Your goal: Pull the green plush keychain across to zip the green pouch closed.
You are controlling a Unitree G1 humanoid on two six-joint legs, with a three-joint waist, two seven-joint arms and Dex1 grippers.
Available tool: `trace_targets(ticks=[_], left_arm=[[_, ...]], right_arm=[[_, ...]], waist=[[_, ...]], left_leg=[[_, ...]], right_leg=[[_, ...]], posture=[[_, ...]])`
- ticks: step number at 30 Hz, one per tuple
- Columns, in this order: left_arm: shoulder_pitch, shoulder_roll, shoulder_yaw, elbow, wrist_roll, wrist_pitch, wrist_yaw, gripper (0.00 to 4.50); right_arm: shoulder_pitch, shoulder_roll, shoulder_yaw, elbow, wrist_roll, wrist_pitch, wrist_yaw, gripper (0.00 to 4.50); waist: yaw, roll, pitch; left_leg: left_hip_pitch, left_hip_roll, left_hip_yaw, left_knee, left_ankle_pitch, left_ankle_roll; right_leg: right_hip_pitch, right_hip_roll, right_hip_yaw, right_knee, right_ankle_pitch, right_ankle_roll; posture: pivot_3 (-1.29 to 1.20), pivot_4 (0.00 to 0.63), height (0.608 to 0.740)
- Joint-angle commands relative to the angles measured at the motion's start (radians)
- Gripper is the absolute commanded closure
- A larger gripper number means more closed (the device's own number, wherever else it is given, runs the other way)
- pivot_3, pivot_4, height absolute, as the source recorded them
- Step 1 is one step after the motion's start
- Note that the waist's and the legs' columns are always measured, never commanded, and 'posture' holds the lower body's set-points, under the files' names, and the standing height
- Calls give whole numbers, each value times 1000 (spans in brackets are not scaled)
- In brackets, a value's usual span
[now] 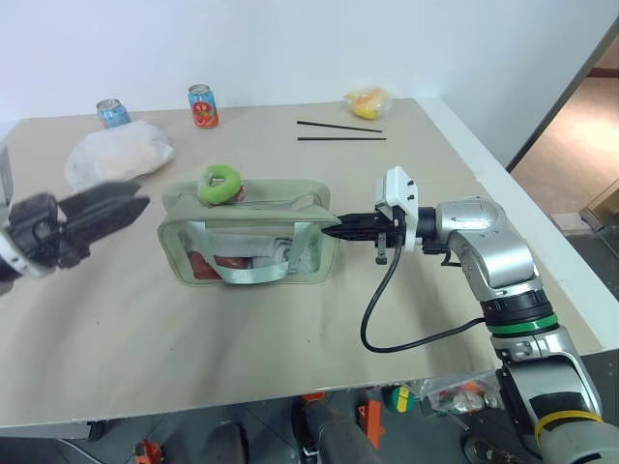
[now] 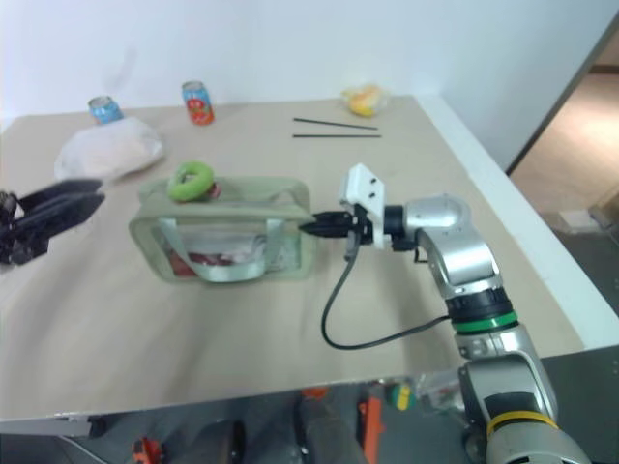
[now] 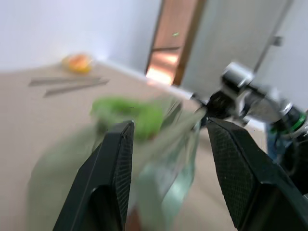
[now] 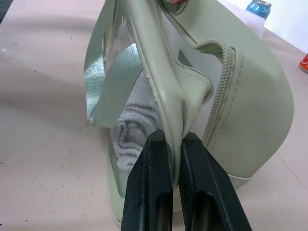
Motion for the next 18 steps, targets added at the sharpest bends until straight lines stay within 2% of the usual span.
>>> trace_targets(ticks=[1, 4, 7, 18], left_arm=[[54, 22, 41, 44, 79, -63, -16, 2040], [115, -3, 5, 103, 156, -112, -21, 2040], [117, -24, -14, 95, 143, -105, -23, 2040], [-23, -59, -192, 117, 167, -95, -14, 2040]], right_arm=[[-33, -1, -14, 5, 3, -12, 8, 4500], [-42, 5, -10, 13, 0, -17, 12, 4500], [-41, 5, -11, 11, -1, -16, 16, 4500], [-27, -6, -19, -12, 2, -2, 10, 4500]], waist=[[0, 0, 0], [0, 0, 0], [0, 0, 0], [0, -1, 0]], left_leg=[[0, 0, 0, 0, 0, 0], [1, 0, 0, 0, 0, 0], [0, 0, 0, 0, 0, 0], [-1, 0, 0, -1, 0, 0]], right_leg=[[0, 0, 0, 0, 0, 0], [0, 0, 0, 0, 0, 0], [0, 0, 0, 0, 0, 0], [0, 0, 0, -1, 0, 0]], posture=[[0, 150, 740], [0, 150, 740], [0, 150, 740], [0, 150, 740]])
